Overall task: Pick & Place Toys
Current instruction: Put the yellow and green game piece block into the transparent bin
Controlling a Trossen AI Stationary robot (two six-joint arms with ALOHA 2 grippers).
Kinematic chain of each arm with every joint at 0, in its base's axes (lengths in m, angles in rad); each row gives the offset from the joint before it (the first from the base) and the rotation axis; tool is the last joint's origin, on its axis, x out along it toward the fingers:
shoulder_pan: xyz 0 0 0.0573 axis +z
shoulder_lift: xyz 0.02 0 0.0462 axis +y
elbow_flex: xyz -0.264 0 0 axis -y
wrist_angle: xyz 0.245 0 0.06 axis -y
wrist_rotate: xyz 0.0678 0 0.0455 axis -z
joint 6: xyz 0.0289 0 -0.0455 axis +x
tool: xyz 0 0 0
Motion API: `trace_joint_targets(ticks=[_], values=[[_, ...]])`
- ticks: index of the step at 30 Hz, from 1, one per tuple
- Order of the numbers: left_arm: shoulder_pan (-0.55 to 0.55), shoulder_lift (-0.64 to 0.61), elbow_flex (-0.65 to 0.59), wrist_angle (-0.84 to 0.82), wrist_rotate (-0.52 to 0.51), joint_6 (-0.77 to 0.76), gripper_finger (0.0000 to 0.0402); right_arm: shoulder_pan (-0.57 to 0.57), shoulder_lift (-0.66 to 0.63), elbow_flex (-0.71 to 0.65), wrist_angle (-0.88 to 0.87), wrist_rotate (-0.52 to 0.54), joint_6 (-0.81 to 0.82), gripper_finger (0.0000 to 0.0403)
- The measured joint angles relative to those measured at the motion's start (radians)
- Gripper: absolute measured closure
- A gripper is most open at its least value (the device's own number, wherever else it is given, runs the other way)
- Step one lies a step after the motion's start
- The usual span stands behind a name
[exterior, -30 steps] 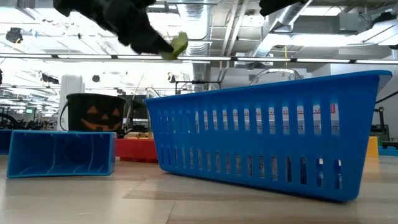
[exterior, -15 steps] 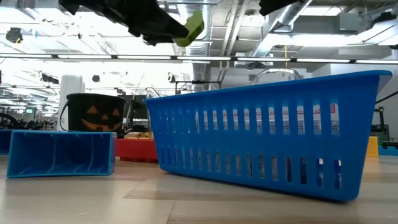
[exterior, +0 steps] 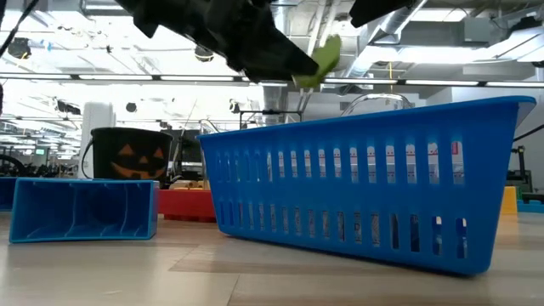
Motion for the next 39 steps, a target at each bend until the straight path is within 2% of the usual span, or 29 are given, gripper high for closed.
trace_joint_targets(ticks=[12, 39], values=[[0.0, 0.15, 0.09, 0.0, 0.081, -0.026, 0.0262, 0.001, 0.0, 0.0, -0.002, 0.0, 0.0, 0.0267], [0.002, 0.156, 0.091, -0.007, 0.098, -0.026, 0.0249, 0.001, 0.0, 0.0, -0.004, 0.0, 0.002, 0.0267]])
